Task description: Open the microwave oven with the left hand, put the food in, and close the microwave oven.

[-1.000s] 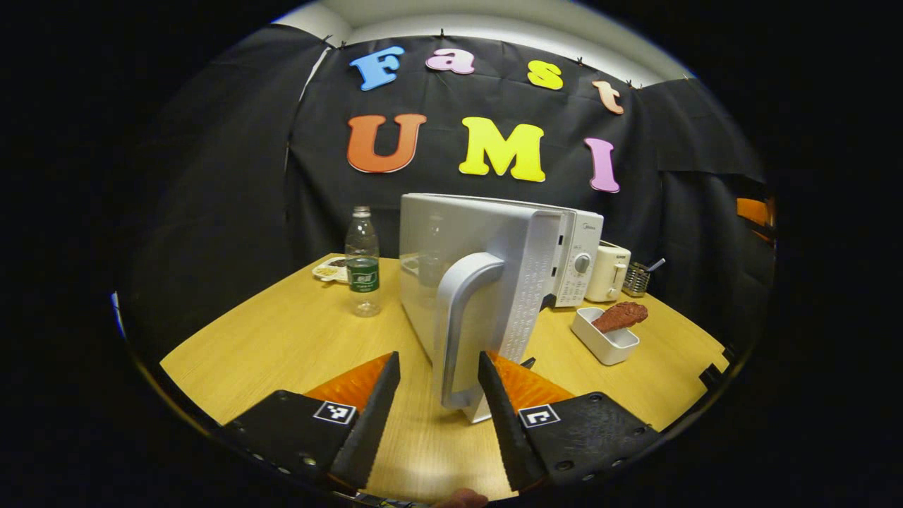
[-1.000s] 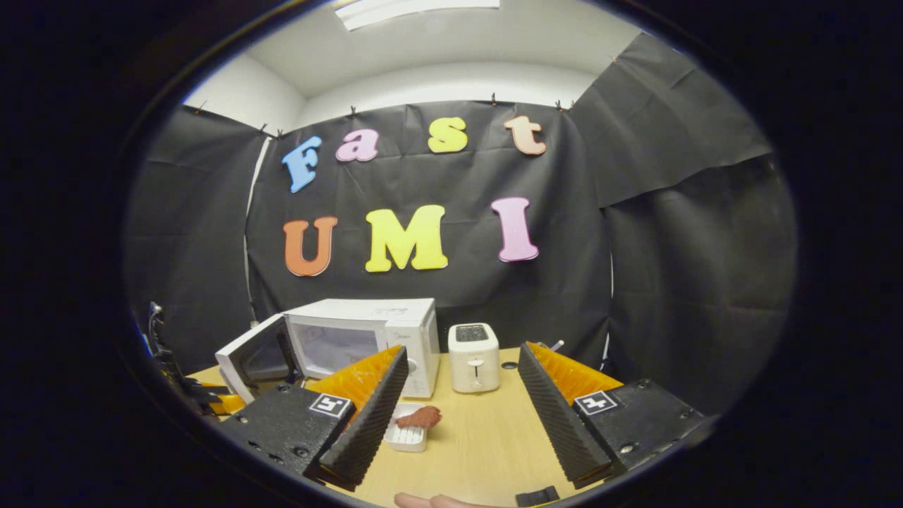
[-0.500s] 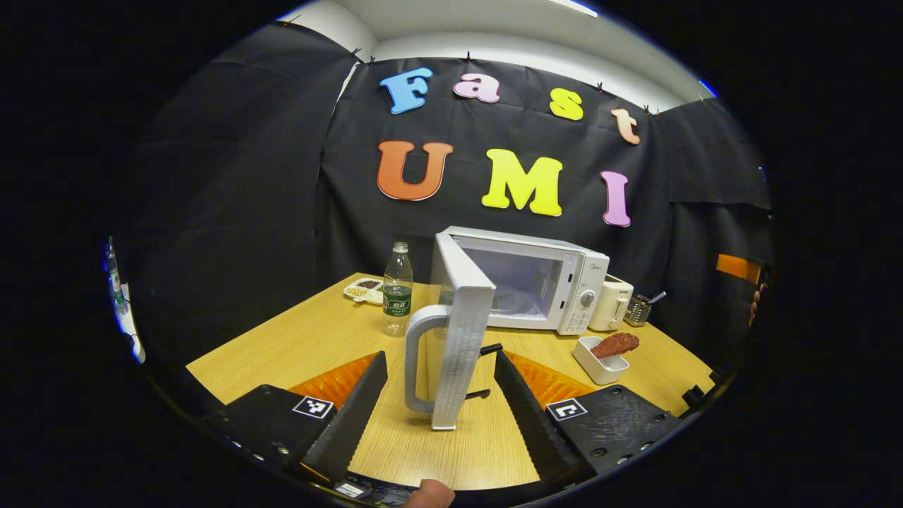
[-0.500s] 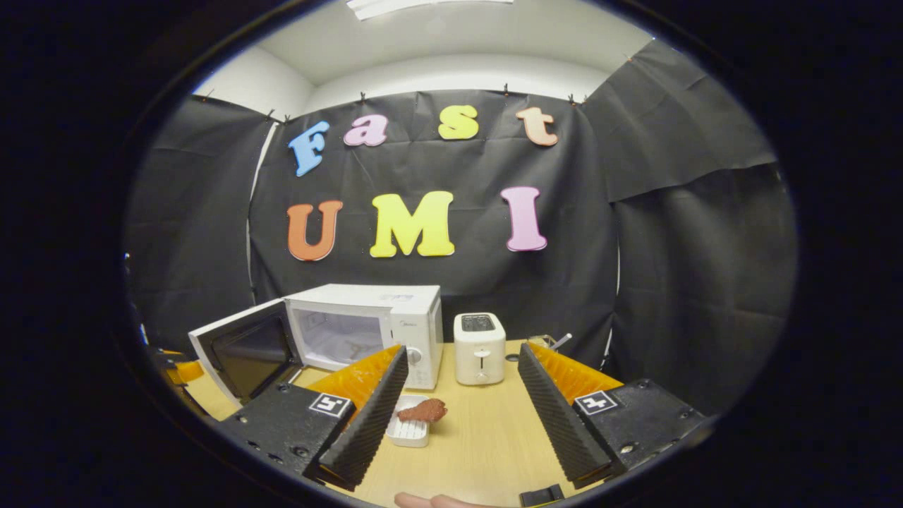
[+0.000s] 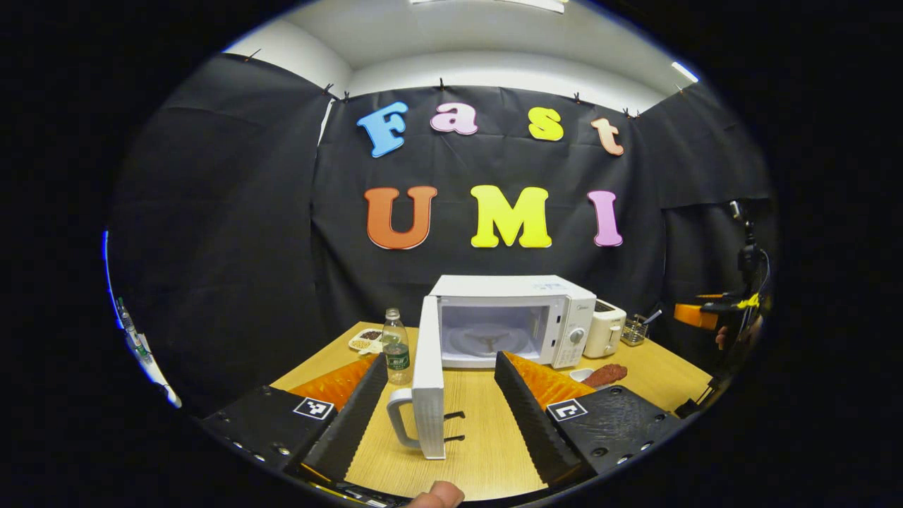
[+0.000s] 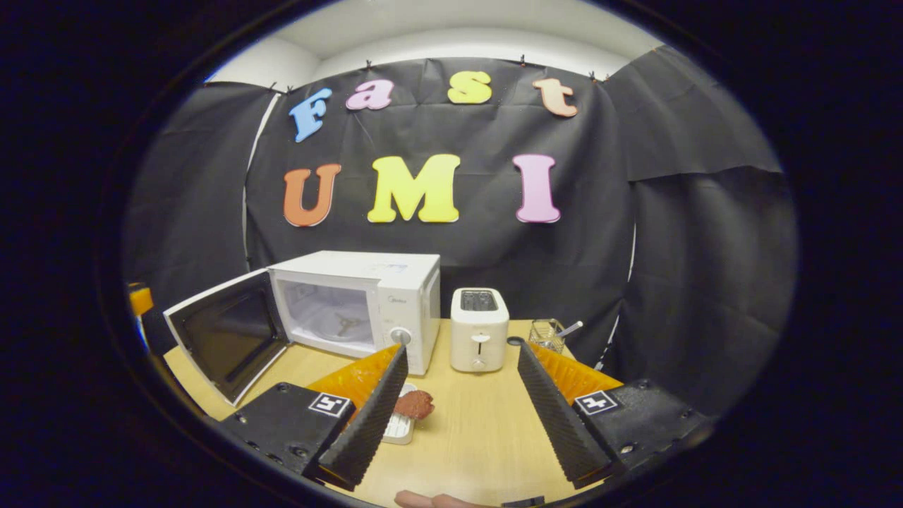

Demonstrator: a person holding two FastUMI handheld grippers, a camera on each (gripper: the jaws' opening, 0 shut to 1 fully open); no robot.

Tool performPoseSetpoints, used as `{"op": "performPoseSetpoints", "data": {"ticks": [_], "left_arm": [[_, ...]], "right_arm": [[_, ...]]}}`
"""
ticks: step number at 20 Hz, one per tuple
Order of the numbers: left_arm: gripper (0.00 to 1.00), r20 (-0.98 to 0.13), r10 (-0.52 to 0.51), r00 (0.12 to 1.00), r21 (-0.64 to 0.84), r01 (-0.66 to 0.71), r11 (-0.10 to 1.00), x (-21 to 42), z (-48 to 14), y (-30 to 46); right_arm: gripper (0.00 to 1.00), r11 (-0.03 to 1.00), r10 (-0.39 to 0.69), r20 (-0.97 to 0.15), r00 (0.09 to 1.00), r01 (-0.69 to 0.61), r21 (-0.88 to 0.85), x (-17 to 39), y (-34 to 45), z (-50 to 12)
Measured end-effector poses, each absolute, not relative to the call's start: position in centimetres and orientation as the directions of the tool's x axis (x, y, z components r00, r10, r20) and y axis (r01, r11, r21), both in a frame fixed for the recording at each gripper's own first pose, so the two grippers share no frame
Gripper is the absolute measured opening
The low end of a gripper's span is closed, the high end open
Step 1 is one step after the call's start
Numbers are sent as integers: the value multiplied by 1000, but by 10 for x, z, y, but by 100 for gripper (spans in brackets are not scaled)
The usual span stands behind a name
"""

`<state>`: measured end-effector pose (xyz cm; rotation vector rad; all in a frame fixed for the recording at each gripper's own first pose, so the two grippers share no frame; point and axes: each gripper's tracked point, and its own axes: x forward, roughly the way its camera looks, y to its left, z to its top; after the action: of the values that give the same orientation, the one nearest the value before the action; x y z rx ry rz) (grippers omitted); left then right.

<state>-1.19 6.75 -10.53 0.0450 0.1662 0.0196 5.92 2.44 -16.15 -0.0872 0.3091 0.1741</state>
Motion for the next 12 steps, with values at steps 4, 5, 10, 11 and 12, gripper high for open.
{"op": "performPoseSetpoints", "data": {"ticks": [4, 5, 10, 11, 12], "left_arm": [[93, -94, 22, 995, 25, -19, 1000, 9, -66, 60], [94, -83, 28, 996, 23, -26, 999, 13, -61, 60], [94, -61, 57, 997, 30, -55, 998, 35, -54, 62], [94, -64, 65, 996, 31, -63, 998, 37, -54, 63], [94, -67, 74, 995, 31, -72, 997, 40, -57, 64]], "right_arm": [[91, 964, 231, -466, 854, -266, -10, 83, 35, -197], [90, 959, 258, -508, 822, -281, 32, 86, 39, -207], [99, 922, 380, -661, 646, -323, 215, 103, 54, -262], [84, 911, 406, -684, 606, -322, 256, 105, 57, -275], [96, 899, 435, -706, 560, -319, 301, 106, 62, -289]]}}
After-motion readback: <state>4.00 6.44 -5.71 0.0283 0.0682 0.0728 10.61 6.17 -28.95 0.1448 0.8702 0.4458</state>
